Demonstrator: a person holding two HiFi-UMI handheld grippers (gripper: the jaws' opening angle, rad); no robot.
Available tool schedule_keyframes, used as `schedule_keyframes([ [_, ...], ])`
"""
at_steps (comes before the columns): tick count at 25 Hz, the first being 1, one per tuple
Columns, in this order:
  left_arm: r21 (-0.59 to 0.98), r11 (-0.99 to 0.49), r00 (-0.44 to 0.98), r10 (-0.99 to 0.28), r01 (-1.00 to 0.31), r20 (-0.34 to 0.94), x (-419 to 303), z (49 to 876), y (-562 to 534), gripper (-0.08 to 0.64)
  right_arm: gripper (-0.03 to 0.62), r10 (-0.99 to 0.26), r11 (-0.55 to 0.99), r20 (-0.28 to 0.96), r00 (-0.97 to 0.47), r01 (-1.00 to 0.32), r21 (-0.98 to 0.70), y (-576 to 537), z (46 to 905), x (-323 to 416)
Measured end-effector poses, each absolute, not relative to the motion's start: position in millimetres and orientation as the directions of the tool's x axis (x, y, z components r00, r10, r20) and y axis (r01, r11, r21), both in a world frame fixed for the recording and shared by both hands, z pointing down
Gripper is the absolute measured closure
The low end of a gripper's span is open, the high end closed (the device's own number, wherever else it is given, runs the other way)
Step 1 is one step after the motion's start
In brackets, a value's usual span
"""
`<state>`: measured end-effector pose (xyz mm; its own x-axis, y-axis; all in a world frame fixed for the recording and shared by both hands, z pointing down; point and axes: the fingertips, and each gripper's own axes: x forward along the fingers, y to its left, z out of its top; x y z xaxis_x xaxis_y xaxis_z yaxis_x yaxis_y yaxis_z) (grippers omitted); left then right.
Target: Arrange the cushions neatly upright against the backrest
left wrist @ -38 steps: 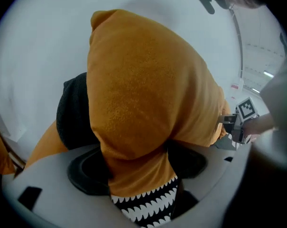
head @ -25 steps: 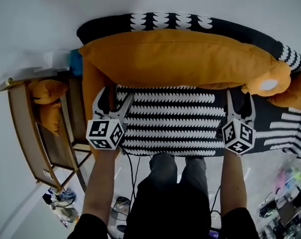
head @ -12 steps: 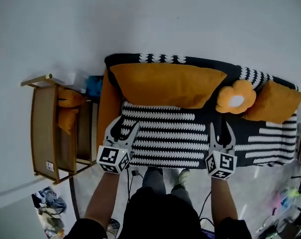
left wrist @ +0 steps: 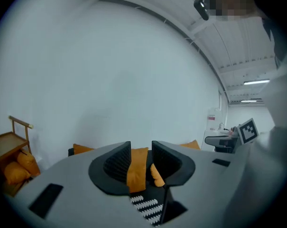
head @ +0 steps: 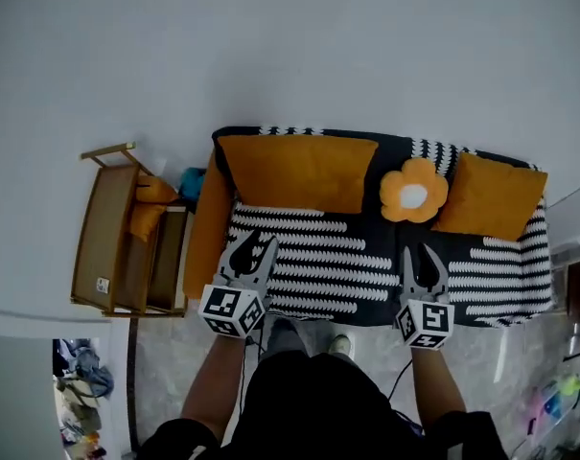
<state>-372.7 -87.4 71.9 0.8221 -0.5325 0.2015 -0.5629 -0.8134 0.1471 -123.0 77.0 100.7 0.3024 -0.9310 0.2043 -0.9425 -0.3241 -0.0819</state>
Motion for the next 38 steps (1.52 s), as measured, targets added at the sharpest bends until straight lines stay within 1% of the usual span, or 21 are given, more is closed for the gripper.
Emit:
schedule_keyframes([
  [3,0.129,-0.817,0.824,-0.54,-0.563,0.172,-374.6,48.7,-49.1,0.439,0.492,-0.945,-0.3,0.162,0.284,-0.95,-0.083,105.0,76.9,-127.5],
  [5,0.12,-0.816,0.822,-0.544,-0.565,0.168,-378.4,40.3,-30.7,0.47,0.514,-0.951,-0.29,0.139,0.275,-0.952,-0.096,118.7,64.4,-130.9],
  [10,0.087,-0.833,0.834,-0.53,-0.546,0.154,-389.0,26.0,-3.3,0.501,0.532,-0.957,-0.281,0.104,0.27,-0.953,-0.113,140.9,42.7,-141.3],
  [18,0.078,-0.849,0.851,-0.514,-0.523,0.111,-407.0,8.1,-17.2,0.503,0.563,-0.947,-0.321,0.076,0.314,-0.939,-0.124,146.0,20.7,-152.3],
  [22,0.069,-0.857,0.858,-0.504,-0.511,0.099,-420.3,4.5,-30.9,0.508,0.563,-0.939,-0.342,0.081,0.333,-0.93,-0.138,138.9,18.0,-166.4],
  [27,0.094,-0.87,0.875,-0.477,-0.483,0.081,-424.2,4.8,-42.6,0.508,0.565,-0.933,-0.358,0.09,0.349,-0.926,-0.121,139.4,17.2,-178.5],
  [38,0.12,-0.887,0.895,-0.442,-0.445,0.054,-418.0,1.4,-47.6,0.508,0.565,-0.926,-0.374,0.092,0.365,-0.921,-0.111,136.5,12.6,-180.5],
])
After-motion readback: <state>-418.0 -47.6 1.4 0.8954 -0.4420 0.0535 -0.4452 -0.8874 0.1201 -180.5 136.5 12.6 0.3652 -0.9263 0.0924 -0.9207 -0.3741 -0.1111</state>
